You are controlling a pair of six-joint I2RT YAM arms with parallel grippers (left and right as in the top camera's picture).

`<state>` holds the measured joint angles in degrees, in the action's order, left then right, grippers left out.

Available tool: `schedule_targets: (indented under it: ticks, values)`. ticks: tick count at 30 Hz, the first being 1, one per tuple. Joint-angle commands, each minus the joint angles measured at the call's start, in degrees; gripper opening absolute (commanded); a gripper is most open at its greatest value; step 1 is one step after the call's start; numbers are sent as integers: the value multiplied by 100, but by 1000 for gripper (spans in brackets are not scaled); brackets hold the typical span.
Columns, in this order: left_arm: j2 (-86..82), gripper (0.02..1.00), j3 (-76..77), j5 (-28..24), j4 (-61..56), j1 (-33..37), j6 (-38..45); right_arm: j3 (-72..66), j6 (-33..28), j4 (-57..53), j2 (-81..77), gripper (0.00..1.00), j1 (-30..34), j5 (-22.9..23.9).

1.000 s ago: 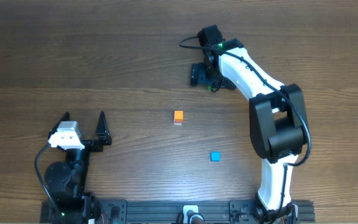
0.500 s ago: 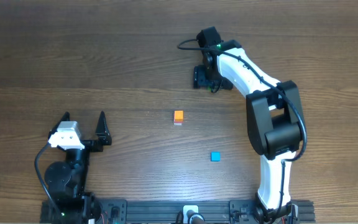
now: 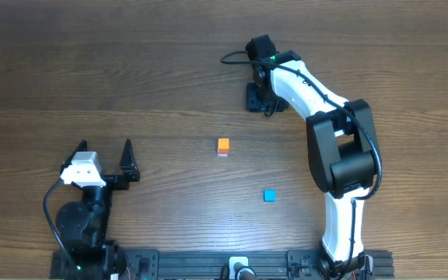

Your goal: Stack Cubes

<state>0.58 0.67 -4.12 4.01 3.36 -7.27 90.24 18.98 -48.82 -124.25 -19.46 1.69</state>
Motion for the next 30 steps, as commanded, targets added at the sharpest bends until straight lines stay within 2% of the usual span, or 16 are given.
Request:
schedule_targets:
  ticks: [1, 9, 13, 20, 25, 30]
  values:
    - [-42, 1000, -33, -35, 2, 31, 85, 105, -83, 17, -59, 334, 20, 74]
    - [-42, 1000, -33, -35, 2, 31, 85, 105, -81, 20, -59, 237, 20, 74]
    - [-42, 1000, -33, -35, 2, 31, 85, 127, -81, -13, 11, 159, 22, 74]
    - [-42, 1000, -33, -35, 2, 31, 85, 192, -59, -468, 756, 110, -92, 74]
    - [-42, 1000, -33, -35, 2, 31, 85, 192, 118, -942, 1438, 49, -413, 76]
    - [-42, 1000, -33, -35, 2, 31, 85, 192, 625, -1523, 1939, 20, -1088, 76]
